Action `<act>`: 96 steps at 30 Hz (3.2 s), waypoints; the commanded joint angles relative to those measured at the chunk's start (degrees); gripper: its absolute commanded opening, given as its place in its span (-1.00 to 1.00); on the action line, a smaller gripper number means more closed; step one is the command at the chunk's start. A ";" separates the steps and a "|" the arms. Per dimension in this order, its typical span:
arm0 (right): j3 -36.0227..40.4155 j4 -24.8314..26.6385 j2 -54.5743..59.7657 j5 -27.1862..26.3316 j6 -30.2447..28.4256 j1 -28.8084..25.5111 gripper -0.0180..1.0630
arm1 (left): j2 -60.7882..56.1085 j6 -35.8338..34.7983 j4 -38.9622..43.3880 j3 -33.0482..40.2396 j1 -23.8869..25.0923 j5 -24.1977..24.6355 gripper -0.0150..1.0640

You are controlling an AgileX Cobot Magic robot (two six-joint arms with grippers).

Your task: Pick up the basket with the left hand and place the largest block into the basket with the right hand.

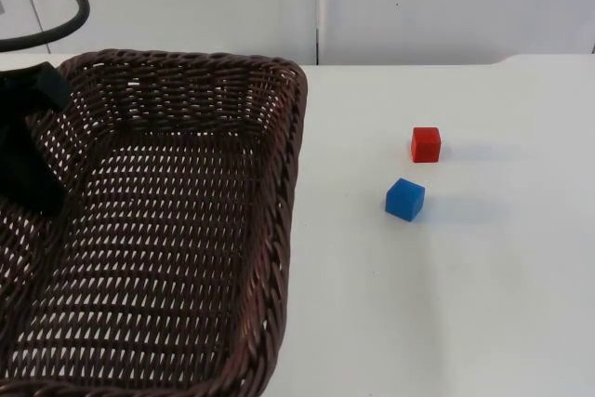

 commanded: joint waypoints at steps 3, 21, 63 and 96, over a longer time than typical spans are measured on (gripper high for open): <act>-0.37 -0.17 -0.75 0.01 0.02 0.30 -0.97 | -0.84 -0.33 -1.55 0.19 0.09 0.33 -0.97; -0.37 0.20 -0.52 -3.03 2.06 0.30 -0.97 | -0.84 -0.33 -2.18 0.19 0.09 0.33 -0.97; -48.16 5.77 60.50 11.94 -0.68 9.12 -0.77 | -0.84 -0.33 -2.55 0.19 0.09 0.33 -0.97; -48.16 1.54 45.82 16.29 4.69 6.81 0.44 | -0.84 -0.33 -4.01 0.19 0.09 0.21 -0.97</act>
